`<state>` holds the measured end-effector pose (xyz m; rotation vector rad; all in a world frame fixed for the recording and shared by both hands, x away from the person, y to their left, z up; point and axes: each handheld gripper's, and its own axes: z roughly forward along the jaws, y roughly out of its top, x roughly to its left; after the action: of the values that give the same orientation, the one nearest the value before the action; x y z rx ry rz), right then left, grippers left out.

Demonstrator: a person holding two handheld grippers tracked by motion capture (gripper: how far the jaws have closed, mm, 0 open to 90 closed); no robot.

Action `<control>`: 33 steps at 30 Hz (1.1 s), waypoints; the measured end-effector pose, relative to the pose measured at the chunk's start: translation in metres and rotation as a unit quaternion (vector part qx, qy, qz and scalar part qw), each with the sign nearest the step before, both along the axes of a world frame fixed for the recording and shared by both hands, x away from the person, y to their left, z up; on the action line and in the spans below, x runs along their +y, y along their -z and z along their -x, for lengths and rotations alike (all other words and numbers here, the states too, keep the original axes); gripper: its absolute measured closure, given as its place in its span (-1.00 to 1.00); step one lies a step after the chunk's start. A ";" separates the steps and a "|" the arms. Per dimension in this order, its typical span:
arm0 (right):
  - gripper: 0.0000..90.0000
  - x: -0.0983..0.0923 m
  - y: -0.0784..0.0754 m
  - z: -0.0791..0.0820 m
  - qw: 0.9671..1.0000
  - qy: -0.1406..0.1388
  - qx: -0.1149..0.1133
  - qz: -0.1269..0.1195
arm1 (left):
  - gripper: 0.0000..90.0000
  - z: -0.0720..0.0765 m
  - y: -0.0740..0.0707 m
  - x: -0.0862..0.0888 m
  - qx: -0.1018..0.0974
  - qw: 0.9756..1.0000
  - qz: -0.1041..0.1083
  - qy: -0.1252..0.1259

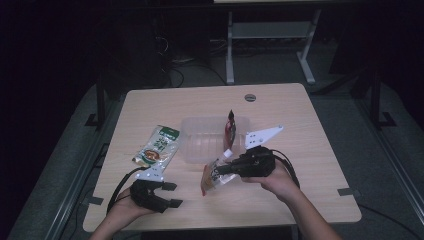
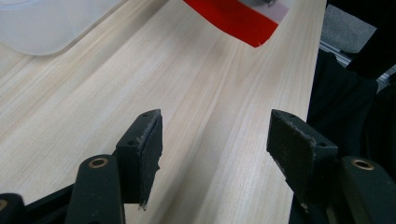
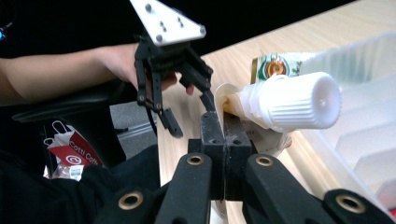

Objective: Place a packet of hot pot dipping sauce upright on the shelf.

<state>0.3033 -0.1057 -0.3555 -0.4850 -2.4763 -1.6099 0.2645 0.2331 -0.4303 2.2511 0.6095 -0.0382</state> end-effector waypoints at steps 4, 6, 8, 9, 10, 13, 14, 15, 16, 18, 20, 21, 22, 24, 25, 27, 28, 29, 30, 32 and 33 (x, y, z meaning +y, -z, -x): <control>1.00 0.003 -0.008 -0.005 1.000 -0.002 -0.008 -0.008 | -0.21 -0.001 0.000 0.001 0.002 1.000 0.000 -0.002; 1.00 0.005 -0.012 -0.007 1.000 -0.002 -0.012 -0.011 | -0.21 -0.001 0.001 0.001 0.003 1.000 -0.002 0.001; 1.00 0.007 -0.016 -0.010 1.000 -0.002 -0.017 -0.014 | -0.21 -0.001 0.002 0.001 0.005 1.000 -0.002 0.002; 1.00 0.008 -0.018 -0.011 1.000 -0.002 -0.020 -0.014 | -0.21 -0.001 0.002 0.001 0.006 1.000 -0.001 0.002; 1.00 0.009 -0.020 -0.013 1.000 -0.001 -0.022 -0.014 | -0.21 -0.001 0.002 0.001 0.006 1.000 0.000 0.002; 1.00 0.013 -0.026 -0.018 1.000 0.001 -0.028 -0.012 | -0.21 -0.001 0.003 0.000 0.004 1.000 0.002 0.003; 1.00 0.014 -0.028 -0.020 0.999 0.002 -0.030 -0.012 | -0.21 -0.001 0.004 0.000 0.006 1.000 0.002 0.003; 1.00 0.015 -0.030 -0.022 0.999 0.002 -0.032 -0.011 | -0.21 -0.001 0.004 0.000 0.007 1.000 0.004 0.001; 1.00 0.017 -0.031 -0.024 0.999 0.004 -0.034 -0.009 | -0.21 -0.001 0.005 0.000 0.005 1.000 -0.002 0.006; 1.00 0.020 -0.034 -0.029 0.999 0.006 -0.035 -0.010 | -0.21 -0.001 0.005 0.000 0.006 1.000 -0.002 0.005; 1.00 0.022 -0.037 -0.035 0.999 0.011 -0.034 -0.012 | -0.21 -0.002 0.006 0.000 0.005 1.000 -0.003 0.006; 0.99 0.024 -0.038 -0.038 0.999 0.010 -0.035 -0.012 | -0.21 -0.002 0.006 0.000 0.006 1.000 -0.003 0.007; 0.99 0.025 -0.039 -0.041 0.999 0.012 -0.037 -0.013 | -0.21 -0.002 0.006 0.000 0.004 1.000 -0.004 0.009; 0.99 0.027 -0.040 -0.048 0.999 0.015 -0.037 -0.011 | -0.21 -0.002 0.007 -0.001 0.008 1.000 -0.003 0.007; 0.99 0.029 -0.040 -0.051 0.999 0.018 -0.038 -0.010 | -0.21 -0.002 0.007 -0.001 0.009 1.000 -0.003 0.007; 1.00 0.032 -0.041 -0.058 0.999 0.021 -0.037 -0.008 | -0.21 -0.002 0.008 -0.001 0.008 1.000 -0.004 0.008; 1.00 0.033 -0.041 -0.061 0.999 0.023 -0.040 -0.007 | -0.21 -0.002 0.008 -0.001 0.007 1.000 -0.005 0.009; 1.00 0.034 -0.041 -0.064 0.999 0.025 -0.035 -0.006 | -0.21 -0.002 0.008 -0.001 0.005 1.000 -0.006 0.011; 1.00 0.036 -0.040 -0.066 0.999 0.028 -0.035 -0.006 | -0.21 -0.002 0.008 -0.001 0.006 1.000 -0.007 0.011; 0.99 0.038 -0.039 -0.071 0.999 0.032 -0.032 -0.007 | -0.21 -0.002 0.009 -0.002 0.005 1.000 -0.010 0.013; 1.00 0.039 -0.038 -0.074 0.999 0.034 -0.032 -0.005 | -0.21 -0.002 0.009 -0.002 0.004 1.000 -0.012 0.013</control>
<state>0.3773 -0.0664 -0.3170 -0.5292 -2.5214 -1.6889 0.2668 0.2314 -0.4395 2.2829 0.5872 -0.0538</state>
